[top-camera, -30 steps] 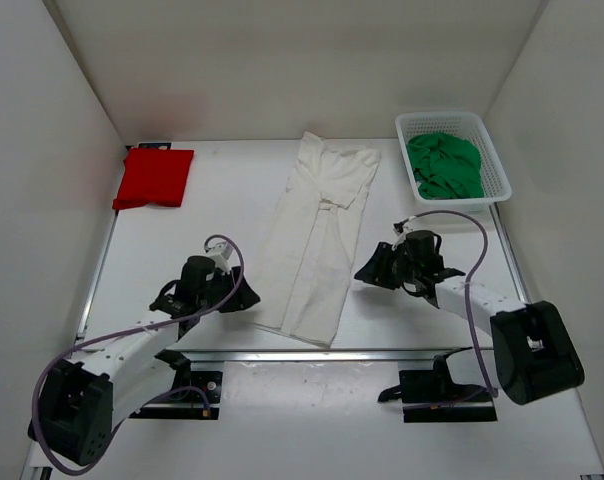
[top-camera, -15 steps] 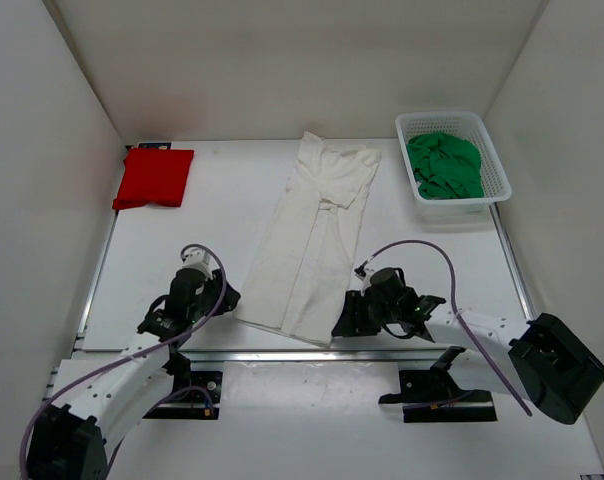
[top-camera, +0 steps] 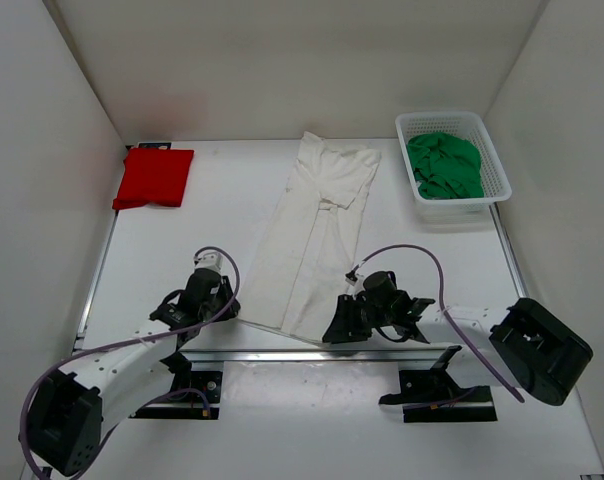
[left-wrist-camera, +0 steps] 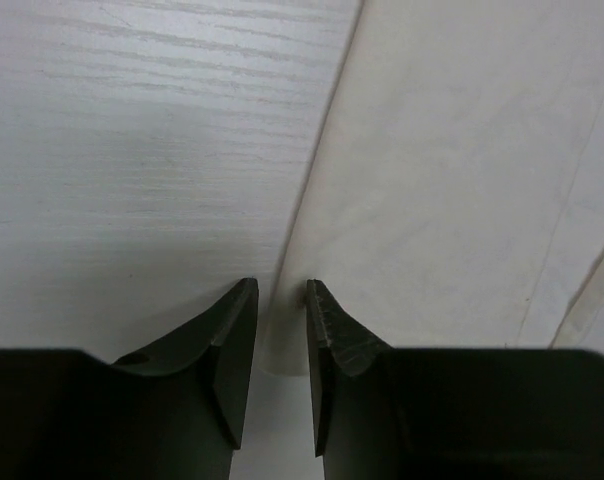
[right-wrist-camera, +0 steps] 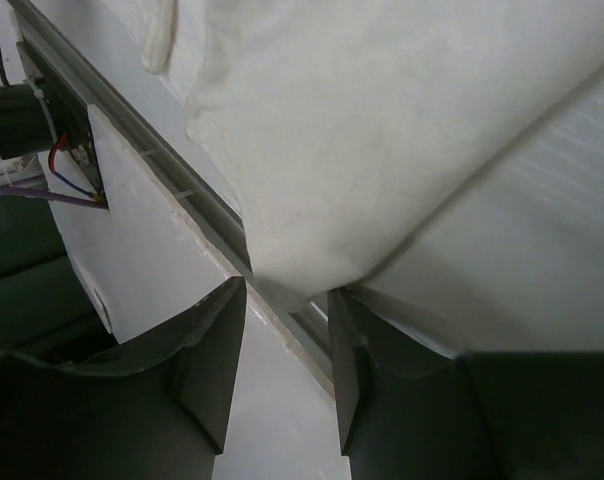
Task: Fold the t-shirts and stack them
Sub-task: Grab the bottom of the folded rectangular tshirt with both arms, then fold the folded rectangular tshirt in 1/3 of the way, then grab one side of the 2/3 rectangular tshirt with both arms, then fold the long partially folded tshirt into a neat square
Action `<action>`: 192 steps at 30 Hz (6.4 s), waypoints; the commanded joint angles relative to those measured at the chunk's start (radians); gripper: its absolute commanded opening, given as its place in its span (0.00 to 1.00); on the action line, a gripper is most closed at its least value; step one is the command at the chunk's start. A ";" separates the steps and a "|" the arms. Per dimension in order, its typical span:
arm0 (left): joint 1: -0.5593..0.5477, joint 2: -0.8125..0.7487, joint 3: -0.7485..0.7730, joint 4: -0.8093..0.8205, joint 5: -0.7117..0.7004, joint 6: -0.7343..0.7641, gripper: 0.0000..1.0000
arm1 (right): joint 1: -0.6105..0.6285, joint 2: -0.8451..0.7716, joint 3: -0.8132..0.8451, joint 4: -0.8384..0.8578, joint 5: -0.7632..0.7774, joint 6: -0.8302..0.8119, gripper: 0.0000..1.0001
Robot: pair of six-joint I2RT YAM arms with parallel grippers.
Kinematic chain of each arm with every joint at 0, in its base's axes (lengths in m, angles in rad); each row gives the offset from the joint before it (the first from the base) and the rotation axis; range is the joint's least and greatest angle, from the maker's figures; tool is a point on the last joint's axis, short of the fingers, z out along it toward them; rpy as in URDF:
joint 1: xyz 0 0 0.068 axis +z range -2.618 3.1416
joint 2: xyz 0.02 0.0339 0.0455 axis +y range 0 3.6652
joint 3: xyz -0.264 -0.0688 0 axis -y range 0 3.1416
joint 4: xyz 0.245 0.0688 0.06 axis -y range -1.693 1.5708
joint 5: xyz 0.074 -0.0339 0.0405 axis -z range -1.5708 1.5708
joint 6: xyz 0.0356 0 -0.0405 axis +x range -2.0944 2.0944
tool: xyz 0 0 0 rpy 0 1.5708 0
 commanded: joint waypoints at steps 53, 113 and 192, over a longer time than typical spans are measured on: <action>0.139 1.042 1.147 0.075 0.174 0.039 0.00 | -0.683 0.479 0.691 -0.115 -0.051 -0.375 0.00; 0.063 0.143 -0.072 0.348 0.229 -0.141 0.45 | -0.436 -0.072 0.050 -0.069 0.036 -0.329 0.42; 0.333 1.114 1.278 0.247 0.194 -0.104 0.60 | -0.639 1.004 1.604 -0.397 -0.096 -0.419 0.42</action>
